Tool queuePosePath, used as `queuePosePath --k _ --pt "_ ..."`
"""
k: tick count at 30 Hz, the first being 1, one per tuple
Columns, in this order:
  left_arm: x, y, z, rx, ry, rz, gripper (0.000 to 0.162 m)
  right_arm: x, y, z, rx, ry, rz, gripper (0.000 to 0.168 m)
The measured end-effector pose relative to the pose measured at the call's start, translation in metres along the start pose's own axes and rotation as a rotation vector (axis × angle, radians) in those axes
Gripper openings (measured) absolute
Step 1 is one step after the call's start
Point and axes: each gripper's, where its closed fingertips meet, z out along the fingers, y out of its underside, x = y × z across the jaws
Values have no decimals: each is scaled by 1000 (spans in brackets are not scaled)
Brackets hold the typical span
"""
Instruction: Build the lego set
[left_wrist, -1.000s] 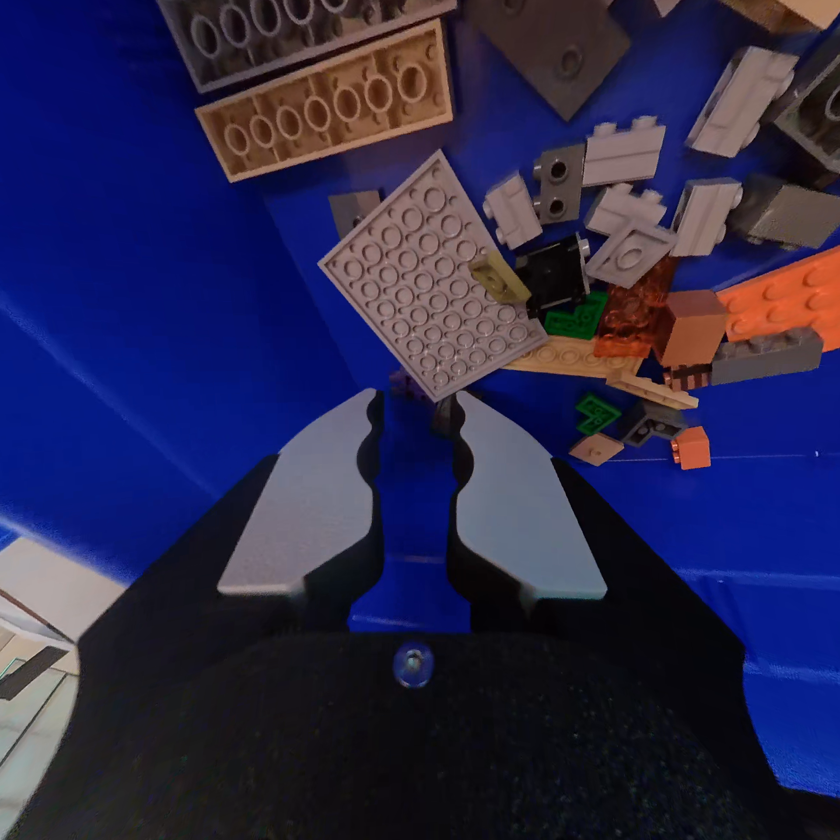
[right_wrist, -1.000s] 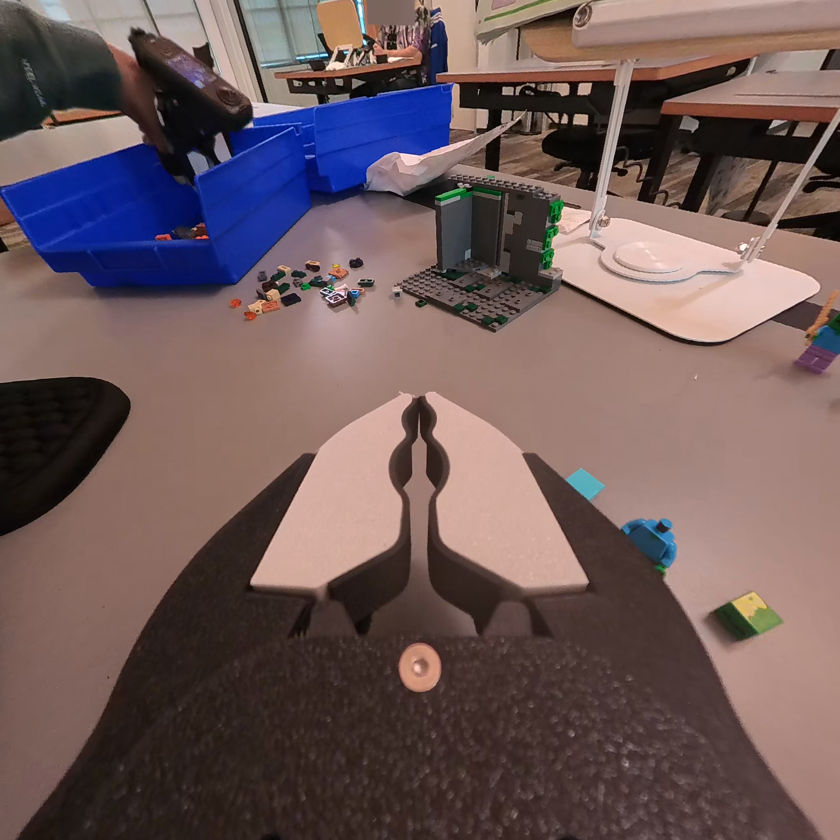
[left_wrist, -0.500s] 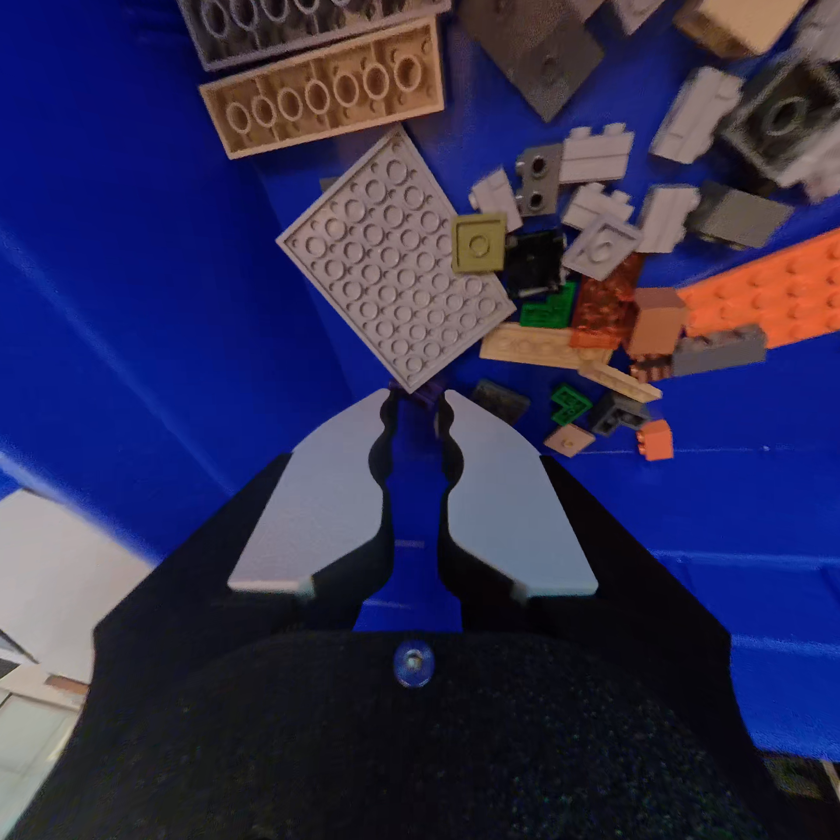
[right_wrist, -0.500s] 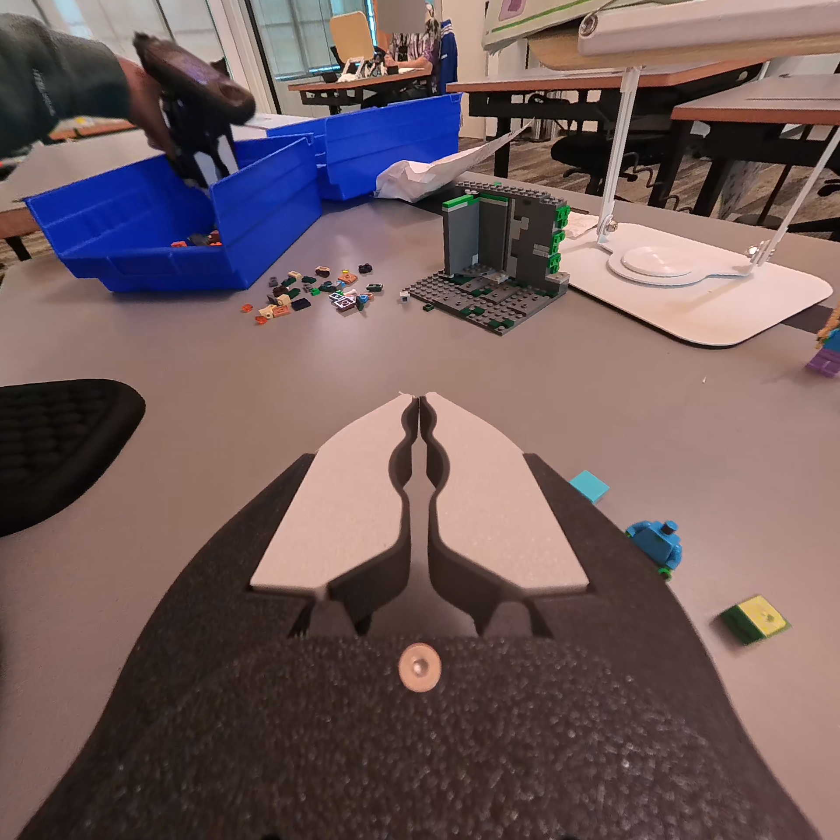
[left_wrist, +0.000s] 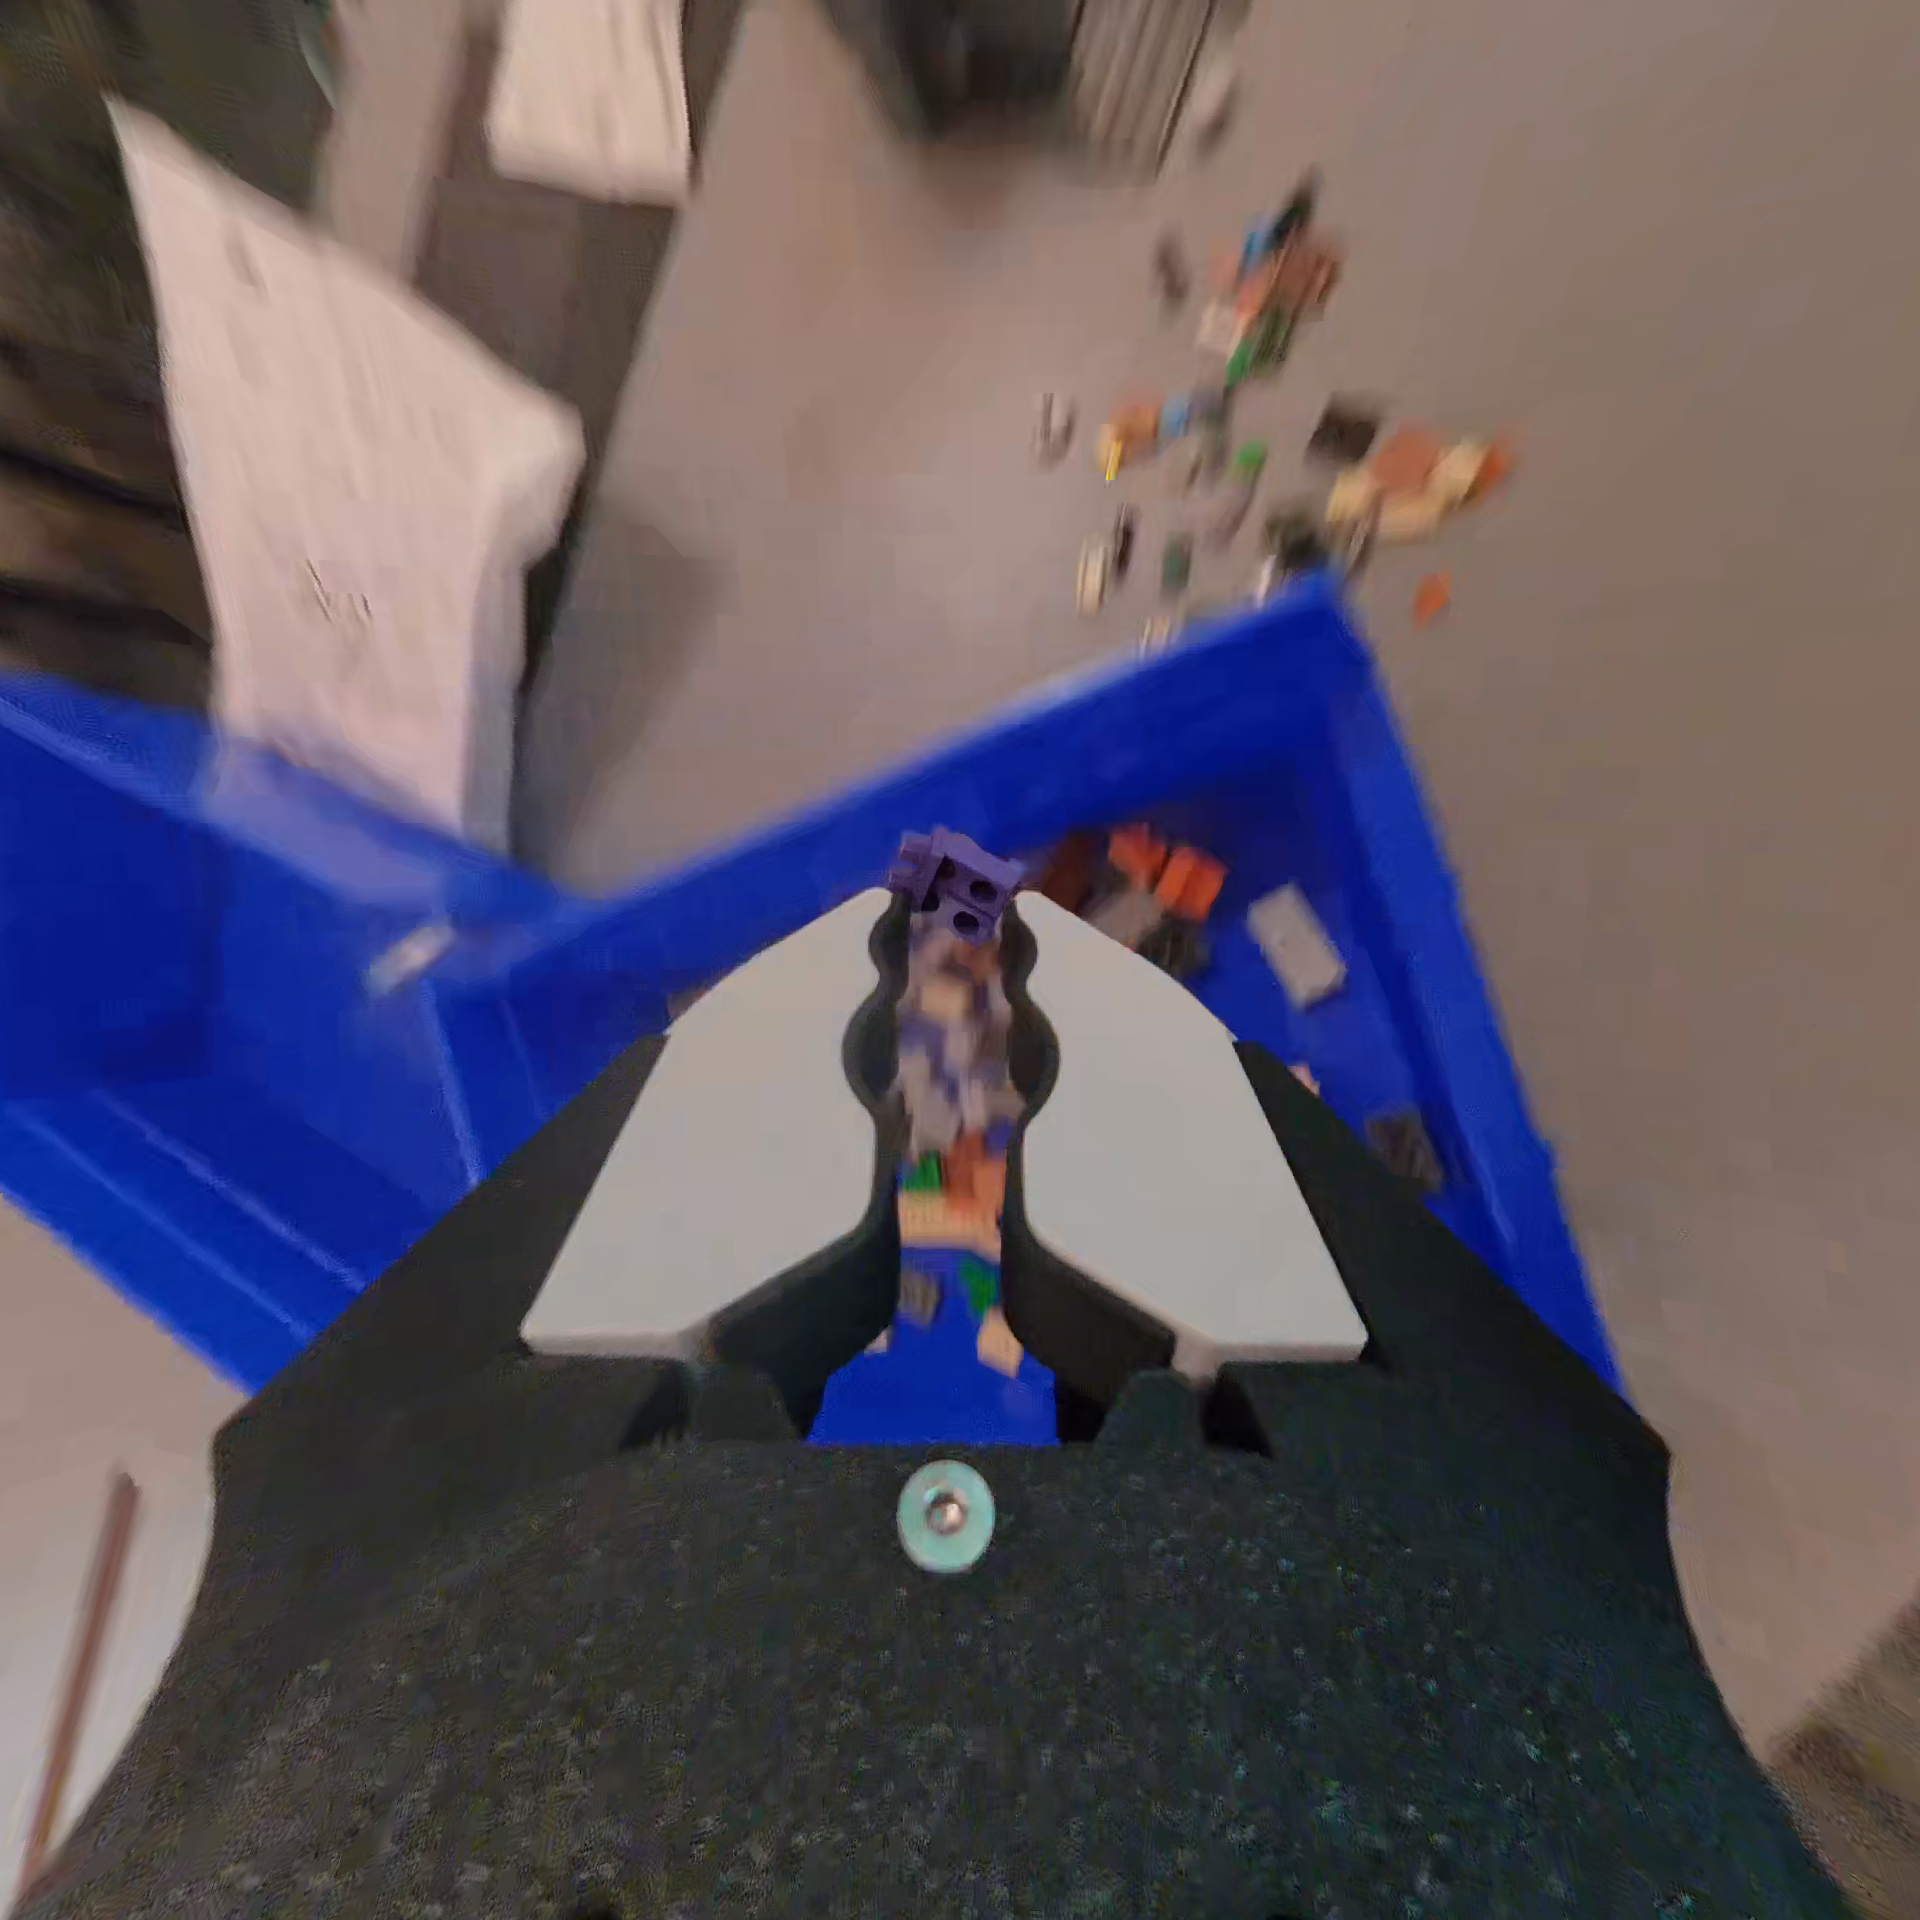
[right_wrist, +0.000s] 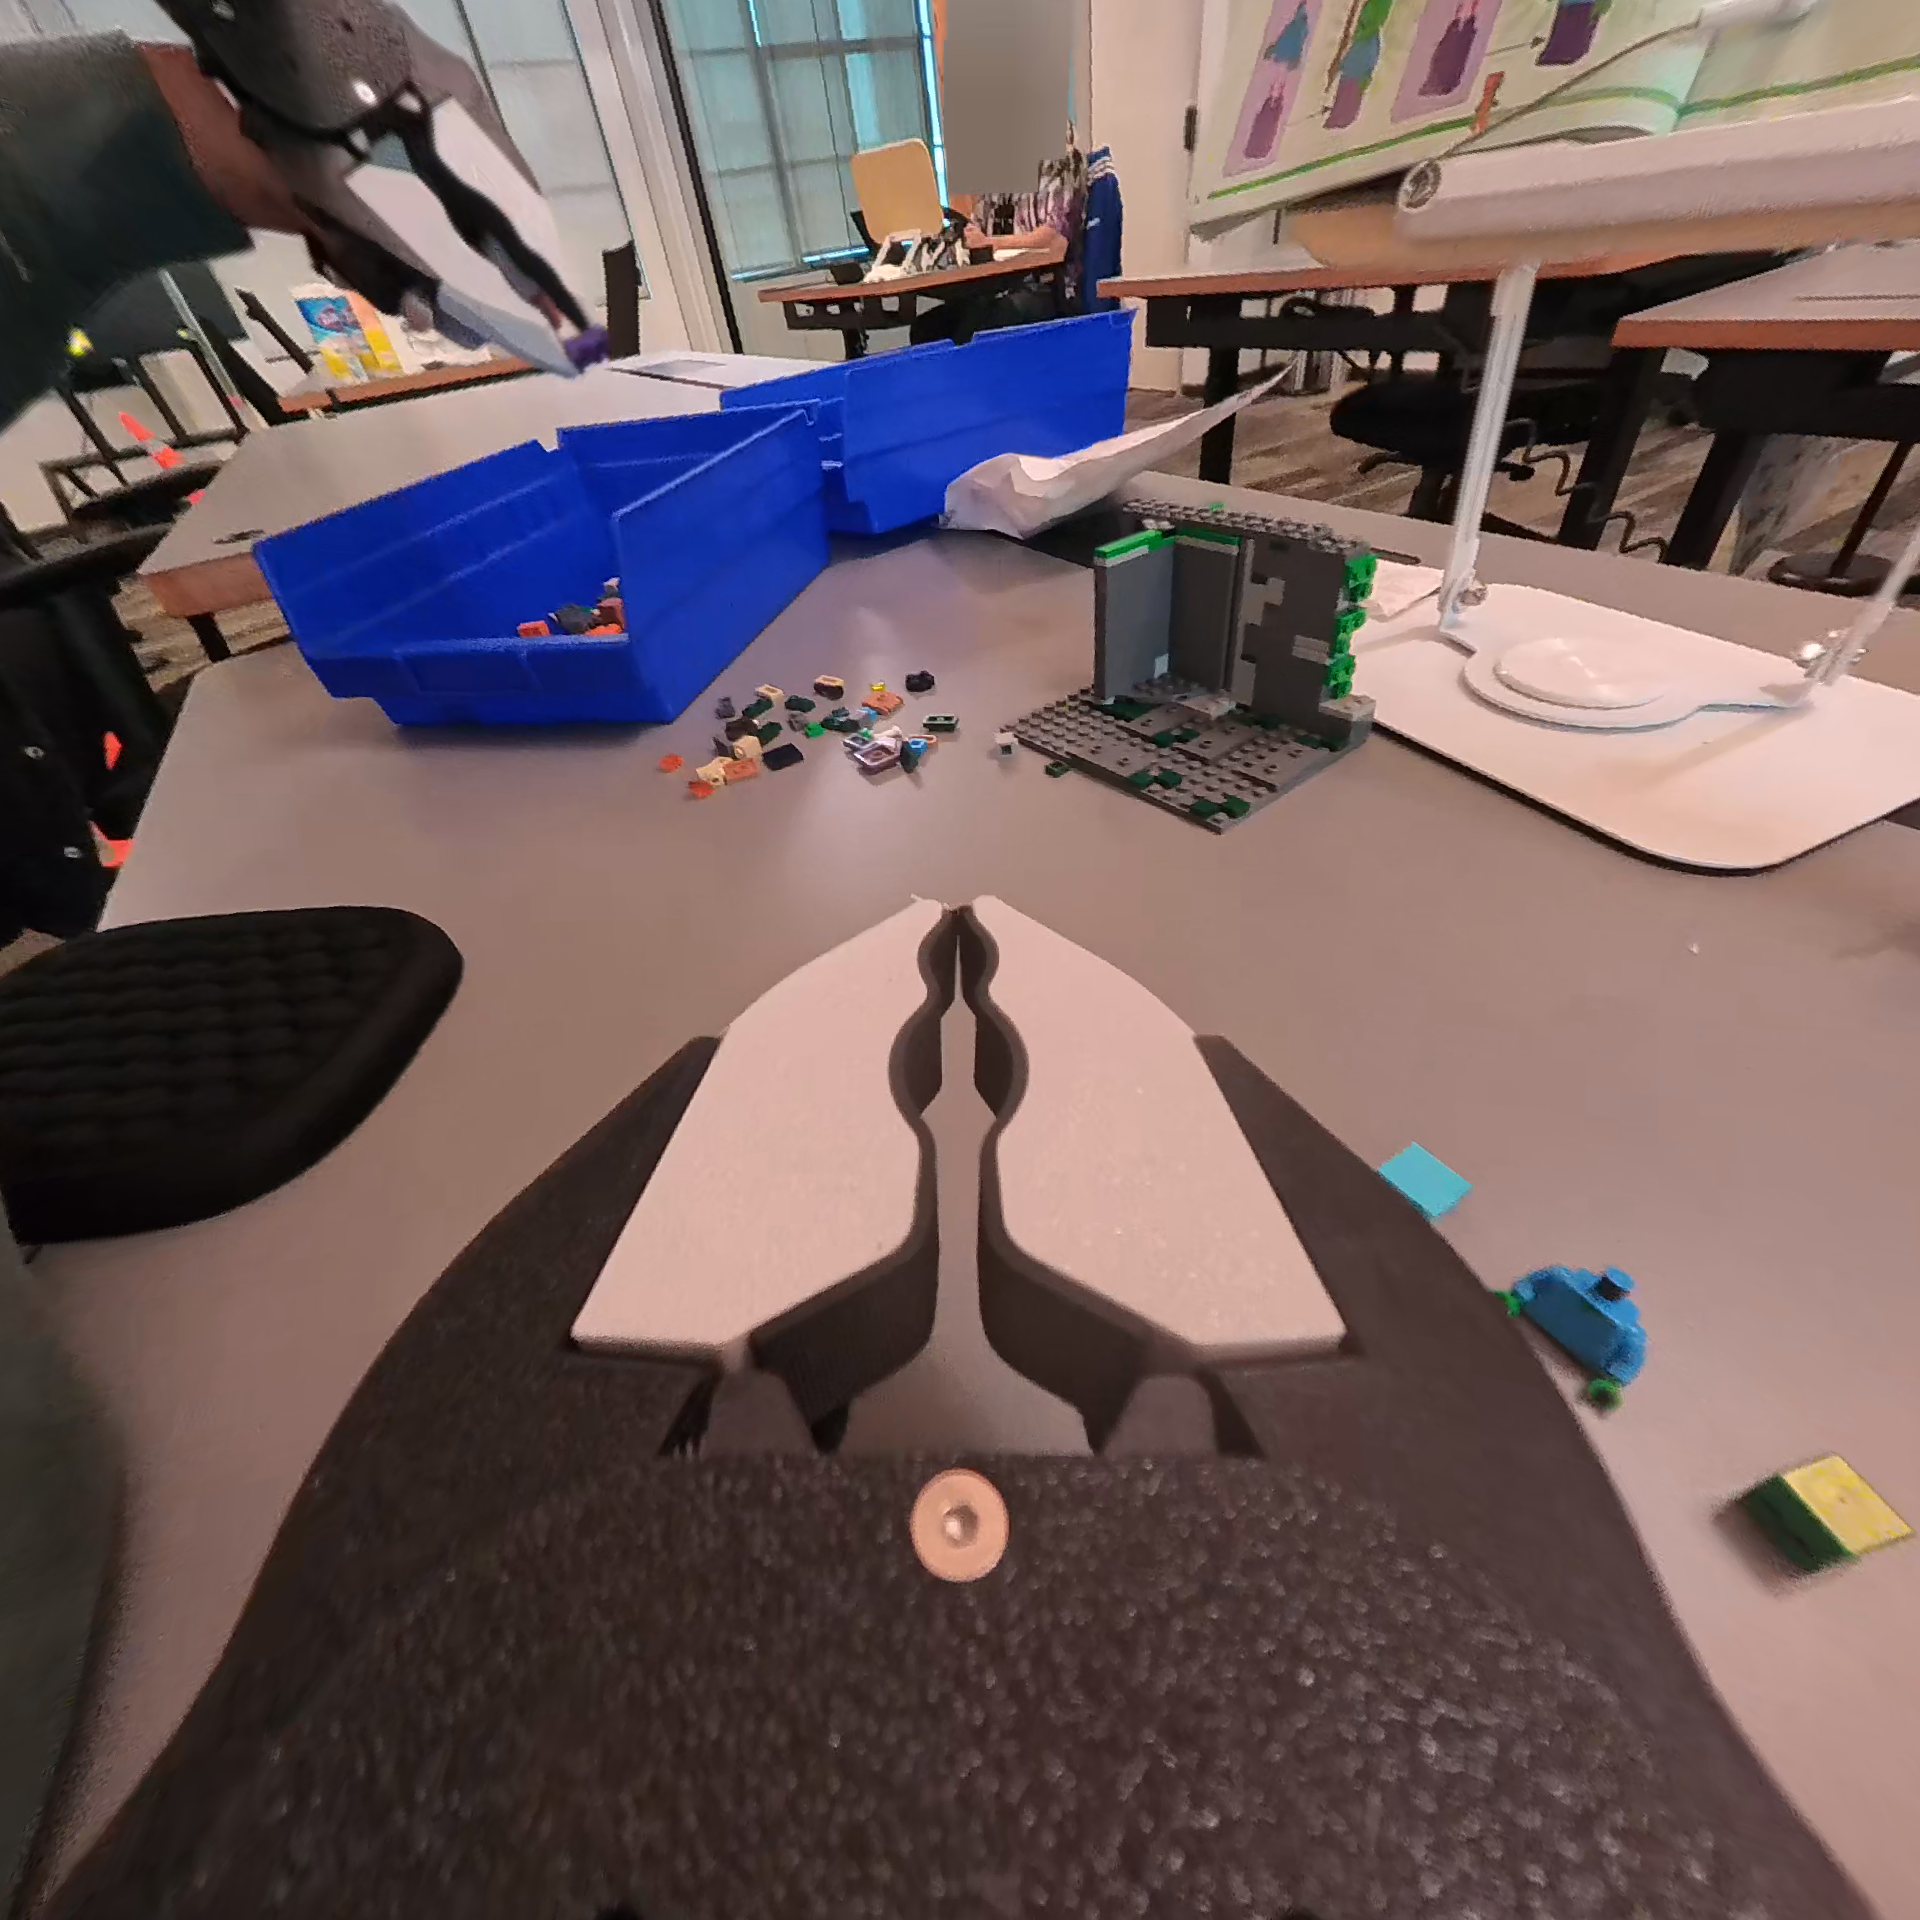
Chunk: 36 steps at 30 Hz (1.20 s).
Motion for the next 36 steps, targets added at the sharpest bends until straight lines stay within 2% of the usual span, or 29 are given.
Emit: queuePosePath --k 4,10,12,16,18,21,26,31,36 --pt "48 -91 17 155 -91 157 17 -9 -3 8 -43 -14 38 3" --pt "144 -208 56 446 -32 289 17 -31 -20 21 -100 -96 48 10" --pt "175 -239 61 581 28 310 17 -42 -33 21 -80 -194 57 13" --pt "222 -284 53 863 232 235 17 -66 -56 3 -2 -509 188 17" --pt "233 -296 46 971 315 183 17 -75 -64 -9 29 -652 278 20" --pt "245 -304 38 1082 399 146 16 -80 -64 -18 44 -737 344 22" --pt "259 -307 38 1150 457 149 17 -93 -68 -25 73 -868 451 20" --pt "256 -307 43 1145 417 147 17 -89 -66 -23 83 -899 564 12" --pt "249 -300 50 1111 441 54 20 -81 -65 -21 111 -812 463 7"
